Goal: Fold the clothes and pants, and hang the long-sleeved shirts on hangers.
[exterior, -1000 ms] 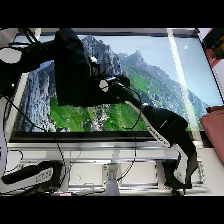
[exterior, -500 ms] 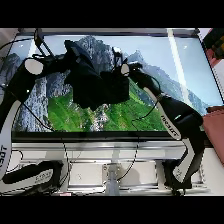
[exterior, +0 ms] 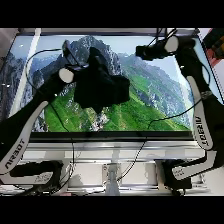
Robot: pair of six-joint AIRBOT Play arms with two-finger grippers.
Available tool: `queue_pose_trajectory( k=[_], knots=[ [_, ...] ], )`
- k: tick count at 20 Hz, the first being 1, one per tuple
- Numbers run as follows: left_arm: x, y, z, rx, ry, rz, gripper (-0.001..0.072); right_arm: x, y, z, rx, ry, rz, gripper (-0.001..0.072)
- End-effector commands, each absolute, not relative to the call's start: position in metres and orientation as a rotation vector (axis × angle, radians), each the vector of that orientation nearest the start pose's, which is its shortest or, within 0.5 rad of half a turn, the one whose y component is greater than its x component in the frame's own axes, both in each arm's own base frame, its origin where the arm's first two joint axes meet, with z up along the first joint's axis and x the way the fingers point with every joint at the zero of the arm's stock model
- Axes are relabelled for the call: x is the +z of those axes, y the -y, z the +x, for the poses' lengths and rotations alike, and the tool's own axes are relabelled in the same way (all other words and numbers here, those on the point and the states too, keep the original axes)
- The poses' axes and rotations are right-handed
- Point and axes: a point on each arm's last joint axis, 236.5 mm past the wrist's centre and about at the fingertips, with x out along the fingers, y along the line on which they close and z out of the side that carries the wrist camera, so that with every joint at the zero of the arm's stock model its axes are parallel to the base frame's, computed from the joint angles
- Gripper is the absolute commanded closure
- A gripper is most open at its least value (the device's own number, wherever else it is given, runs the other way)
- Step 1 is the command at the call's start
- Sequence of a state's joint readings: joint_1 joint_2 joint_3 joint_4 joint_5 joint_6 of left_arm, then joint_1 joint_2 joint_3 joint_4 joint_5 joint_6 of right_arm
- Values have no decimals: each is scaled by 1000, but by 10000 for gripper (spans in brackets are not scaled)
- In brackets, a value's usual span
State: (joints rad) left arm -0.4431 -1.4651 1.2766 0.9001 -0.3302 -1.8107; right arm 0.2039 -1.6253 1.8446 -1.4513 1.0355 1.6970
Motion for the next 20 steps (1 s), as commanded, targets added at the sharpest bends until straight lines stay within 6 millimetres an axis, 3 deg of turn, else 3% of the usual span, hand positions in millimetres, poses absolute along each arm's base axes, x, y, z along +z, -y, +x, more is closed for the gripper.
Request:
queue_pose_trajectory(
  k=[1, 2, 3, 5, 6, 8, 10, 12, 13, 15, 16, 17, 20],
  knots=[
    [103, 349, 488, -446, -574, -793, 681, 162, -87, 534, 136, -823, 134, 644],
    [97, 366, 484, -460, -551, -789, 674, 160, -77, 532, 119, -838, 139, 645],
    [91, 379, 480, -470, -530, -786, 595, 157, -69, 530, 105, -854, 143, 645],
    [84, 398, 473, -485, -500, -781, 52, 152, -57, 525, 85, -888, 145, 644],
    [82, 403, 470, -493, -505, -778, 10, 150, -54, 523, 93, -900, 118, 644],
    [92, 406, 465, -508, -495, -783, 8, 147, -50, 520, 108, -911, 41, 644],
    [120, 400, 464, -527, -450, -792, 8, 147, -41, 521, 96, -907, -15, 644],
    [163, 387, 463, -583, -336, -676, 14, 146, -23, 522, 44, -907, -63, 644],
    [185, 377, 464, -603, -268, -597, 63, 146, -16, 523, 27, -907, -64, 644],
    [209, 352, 471, -600, -201, -477, 498, 146, 1, 522, -1, -912, -47, 644],
    [208, 336, 479, -576, -204, -429, 682, 145, 10, 521, -17, -918, -38, 644],
    [197, 319, 489, -538, -241, -411, 681, 144, 17, 519, -30, -928, -31, 644],
    [122, 275, 514, -417, -455, -366, 682, 139, 32, 513, -57, -959, -11, 644]
  ],
)
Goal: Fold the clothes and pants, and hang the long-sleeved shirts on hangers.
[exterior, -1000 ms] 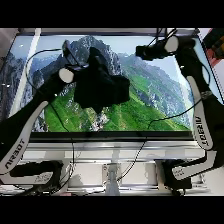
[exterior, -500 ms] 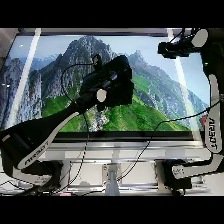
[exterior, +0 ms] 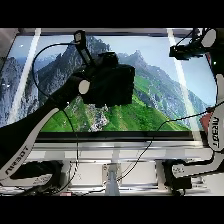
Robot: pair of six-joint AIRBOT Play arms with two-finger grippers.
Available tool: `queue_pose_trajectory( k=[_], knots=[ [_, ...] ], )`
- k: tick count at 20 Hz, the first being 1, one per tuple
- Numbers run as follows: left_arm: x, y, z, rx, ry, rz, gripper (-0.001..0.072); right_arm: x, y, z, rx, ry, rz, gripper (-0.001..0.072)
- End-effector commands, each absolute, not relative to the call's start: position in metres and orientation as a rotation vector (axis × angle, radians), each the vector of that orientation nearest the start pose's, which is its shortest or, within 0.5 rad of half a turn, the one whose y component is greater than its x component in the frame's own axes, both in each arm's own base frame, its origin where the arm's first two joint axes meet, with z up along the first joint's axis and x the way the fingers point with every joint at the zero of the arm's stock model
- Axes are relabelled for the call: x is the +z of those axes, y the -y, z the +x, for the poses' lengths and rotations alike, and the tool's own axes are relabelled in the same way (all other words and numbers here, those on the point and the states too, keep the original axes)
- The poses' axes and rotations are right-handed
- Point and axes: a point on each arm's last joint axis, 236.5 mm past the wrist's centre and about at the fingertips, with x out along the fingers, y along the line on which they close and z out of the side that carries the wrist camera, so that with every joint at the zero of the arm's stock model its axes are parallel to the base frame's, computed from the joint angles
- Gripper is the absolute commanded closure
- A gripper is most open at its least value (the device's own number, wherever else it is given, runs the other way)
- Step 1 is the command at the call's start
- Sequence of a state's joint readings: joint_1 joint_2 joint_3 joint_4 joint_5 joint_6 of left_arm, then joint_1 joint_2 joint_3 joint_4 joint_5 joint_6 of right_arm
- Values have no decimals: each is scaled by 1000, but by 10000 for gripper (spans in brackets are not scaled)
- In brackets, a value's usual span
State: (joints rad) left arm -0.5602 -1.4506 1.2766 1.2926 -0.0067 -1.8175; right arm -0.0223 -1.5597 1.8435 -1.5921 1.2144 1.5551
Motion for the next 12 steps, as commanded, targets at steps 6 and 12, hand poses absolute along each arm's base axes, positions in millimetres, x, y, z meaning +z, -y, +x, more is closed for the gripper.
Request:
queue_pose_trajectory(
  k=[6, 12],
  knots=[
    [5, 285, 520, -361, -688, -358, 684, 136, 33, 512, -57, -966, -8, 644],
    [-59, 344, 445, -546, -909, -70, 683, 124, 37, 510, -64, -993, -7, 645]
  ],
)
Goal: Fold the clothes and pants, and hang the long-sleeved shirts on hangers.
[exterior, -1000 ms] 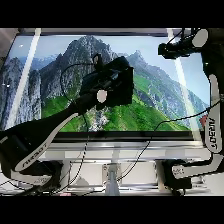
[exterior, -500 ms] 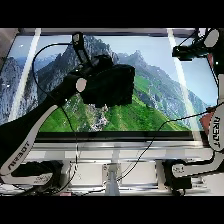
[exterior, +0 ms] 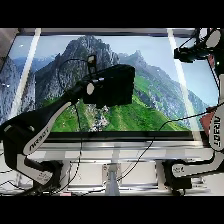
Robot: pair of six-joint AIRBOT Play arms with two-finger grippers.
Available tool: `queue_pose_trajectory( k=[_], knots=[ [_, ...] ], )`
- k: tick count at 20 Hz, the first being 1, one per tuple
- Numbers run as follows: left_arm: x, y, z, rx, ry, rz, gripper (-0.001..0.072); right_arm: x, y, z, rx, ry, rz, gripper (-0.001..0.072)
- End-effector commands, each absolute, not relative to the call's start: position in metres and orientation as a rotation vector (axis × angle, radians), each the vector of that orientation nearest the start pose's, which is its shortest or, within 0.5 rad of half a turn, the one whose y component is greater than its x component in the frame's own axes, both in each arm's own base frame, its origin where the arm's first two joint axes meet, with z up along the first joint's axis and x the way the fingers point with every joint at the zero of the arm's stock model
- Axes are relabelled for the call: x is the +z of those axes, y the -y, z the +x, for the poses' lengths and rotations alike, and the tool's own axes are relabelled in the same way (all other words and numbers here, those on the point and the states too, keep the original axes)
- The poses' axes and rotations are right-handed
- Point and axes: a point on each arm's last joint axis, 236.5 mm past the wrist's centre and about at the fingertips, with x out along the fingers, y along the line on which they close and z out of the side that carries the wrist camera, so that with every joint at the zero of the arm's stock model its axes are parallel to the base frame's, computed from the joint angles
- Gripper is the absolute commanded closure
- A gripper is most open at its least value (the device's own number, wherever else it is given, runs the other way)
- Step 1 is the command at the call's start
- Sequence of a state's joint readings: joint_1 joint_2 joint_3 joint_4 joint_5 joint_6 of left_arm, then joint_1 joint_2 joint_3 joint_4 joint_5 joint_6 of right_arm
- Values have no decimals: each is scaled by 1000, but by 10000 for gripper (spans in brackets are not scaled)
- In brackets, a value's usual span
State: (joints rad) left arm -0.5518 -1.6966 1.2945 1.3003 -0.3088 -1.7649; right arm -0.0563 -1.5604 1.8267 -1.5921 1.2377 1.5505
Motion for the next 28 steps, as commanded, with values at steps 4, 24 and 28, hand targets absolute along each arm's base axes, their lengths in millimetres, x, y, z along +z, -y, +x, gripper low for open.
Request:
queue_pose_trajectory(
  k=[4, 24, 28],
  knots=[
    [-101, 350, 385, -607, -1129, 74, 683, 82, 35, 479, -13, -1197, 139, 645],
    [125, 243, 428, -498, -719, 67, 682, 43, -138, 477, 590, -847, 664, 138],
    [119, 237, 426, -486, -742, 101, 681, 21, -112, 489, 409, -929, 656, 131]
  ],
)
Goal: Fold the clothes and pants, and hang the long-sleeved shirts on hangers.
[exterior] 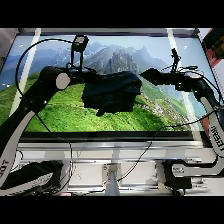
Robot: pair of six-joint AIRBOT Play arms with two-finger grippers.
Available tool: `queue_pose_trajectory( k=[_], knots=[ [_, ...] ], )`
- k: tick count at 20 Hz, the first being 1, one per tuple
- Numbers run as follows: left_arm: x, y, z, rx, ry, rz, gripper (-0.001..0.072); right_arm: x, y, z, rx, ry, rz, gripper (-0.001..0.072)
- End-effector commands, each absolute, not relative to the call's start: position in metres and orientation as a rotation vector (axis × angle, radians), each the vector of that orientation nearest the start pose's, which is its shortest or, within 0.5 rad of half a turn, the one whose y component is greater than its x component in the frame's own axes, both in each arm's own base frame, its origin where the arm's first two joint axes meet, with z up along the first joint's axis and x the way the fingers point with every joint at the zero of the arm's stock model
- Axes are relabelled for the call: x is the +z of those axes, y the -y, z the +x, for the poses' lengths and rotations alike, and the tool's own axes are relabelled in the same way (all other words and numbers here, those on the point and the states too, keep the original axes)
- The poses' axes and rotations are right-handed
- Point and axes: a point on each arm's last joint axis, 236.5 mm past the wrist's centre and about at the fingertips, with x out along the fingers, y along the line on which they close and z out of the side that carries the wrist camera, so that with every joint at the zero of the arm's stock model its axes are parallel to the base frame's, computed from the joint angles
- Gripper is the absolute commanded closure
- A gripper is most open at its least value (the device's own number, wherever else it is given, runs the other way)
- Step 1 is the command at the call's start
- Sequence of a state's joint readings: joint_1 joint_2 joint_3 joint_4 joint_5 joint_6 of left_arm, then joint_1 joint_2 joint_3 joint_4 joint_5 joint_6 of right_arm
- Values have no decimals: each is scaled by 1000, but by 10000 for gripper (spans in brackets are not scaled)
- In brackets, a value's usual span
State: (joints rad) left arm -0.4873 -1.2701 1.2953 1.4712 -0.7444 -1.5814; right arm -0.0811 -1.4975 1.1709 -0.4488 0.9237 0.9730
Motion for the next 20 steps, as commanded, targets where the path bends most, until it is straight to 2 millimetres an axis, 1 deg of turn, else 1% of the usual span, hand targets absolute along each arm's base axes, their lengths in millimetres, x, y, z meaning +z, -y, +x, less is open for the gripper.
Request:
queue_pose_trajectory(
  k=[1, 2, 4, 6, 7, 8, 10, 12, 15, 18, 20],
  knots=[
    [116, 233, 425, -477, -752, 125, 680, 13, -109, 485, 401, -982, 668, 128],
    [114, 230, 424, -472, -761, 138, 680, 4, -110, 478, 418, -1037, 683, 103],
    [114, 229, 426, -466, -753, 151, 680, -12, -119, 466, 466, -1130, 701, 96],
    [110, 227, 434, -455, -738, 174, 680, -32, -130, 454, 499, -1215, 721, 92],
    [102, 225, 438, -445, -749, 195, 680, -41, -134, 451, 504, -1241, 731, 35],
    [93, 224, 439, -441, -773, 202, 681, -47, -138, 451, 506, -1255, 751, 34],
    [73, 222, 439, -435, -825, 213, 681, -51, -148, 457, 505, -1243, 800, 29],
    [60, 223, 440, -434, -851, 219, 681, -55, -157, 461, 506, -1236, 788, 29],
    [52, 223, 441, -432, -869, 224, 680, -58, -190, 455, 564, -1266, 743, 29],
    [51, 223, 441, -432, -870, 225, 680, -73, -221, 447, 599, -1304, 695, 29],
    [51, 223, 441, -432, -870, 225, 681, -84, -240, 438, 594, -1348, 702, 30]
  ],
)
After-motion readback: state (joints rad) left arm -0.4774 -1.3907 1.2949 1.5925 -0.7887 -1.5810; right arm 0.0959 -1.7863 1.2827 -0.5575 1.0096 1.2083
